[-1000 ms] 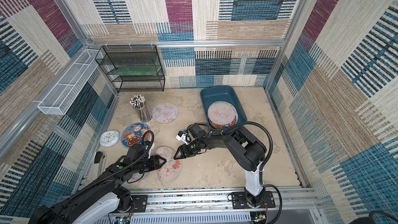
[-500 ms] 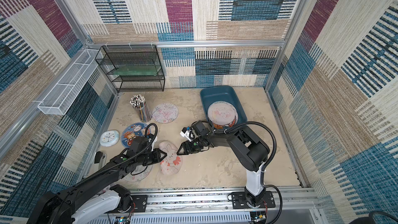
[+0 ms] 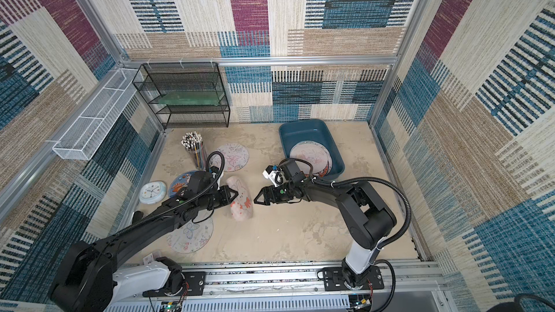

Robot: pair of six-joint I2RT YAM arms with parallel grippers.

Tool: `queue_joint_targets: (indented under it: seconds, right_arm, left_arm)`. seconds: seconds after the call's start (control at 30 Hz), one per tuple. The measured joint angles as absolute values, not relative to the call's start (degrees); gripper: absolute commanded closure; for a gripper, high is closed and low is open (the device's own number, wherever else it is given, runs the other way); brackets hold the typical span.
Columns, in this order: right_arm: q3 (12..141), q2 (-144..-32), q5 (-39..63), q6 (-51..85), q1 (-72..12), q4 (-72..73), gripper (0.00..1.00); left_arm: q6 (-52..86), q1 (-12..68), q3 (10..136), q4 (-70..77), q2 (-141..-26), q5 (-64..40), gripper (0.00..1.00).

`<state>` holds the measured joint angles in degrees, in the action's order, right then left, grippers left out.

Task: Put the coasters into the storage box
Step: Pick up the coaster from the center of the board.

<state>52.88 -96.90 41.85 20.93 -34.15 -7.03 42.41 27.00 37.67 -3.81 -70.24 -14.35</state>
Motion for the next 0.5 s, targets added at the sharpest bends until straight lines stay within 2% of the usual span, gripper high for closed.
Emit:
queue_joint_targets:
  seconds: [0.5]
  right_arm:
    - [52.01, -93.25, 44.69, 28.27, -36.86, -1.48, 0.09]
  left_arm:
    - [46.85, 27.00, 49.43, 1.93, -79.11, -12.01, 0.86]
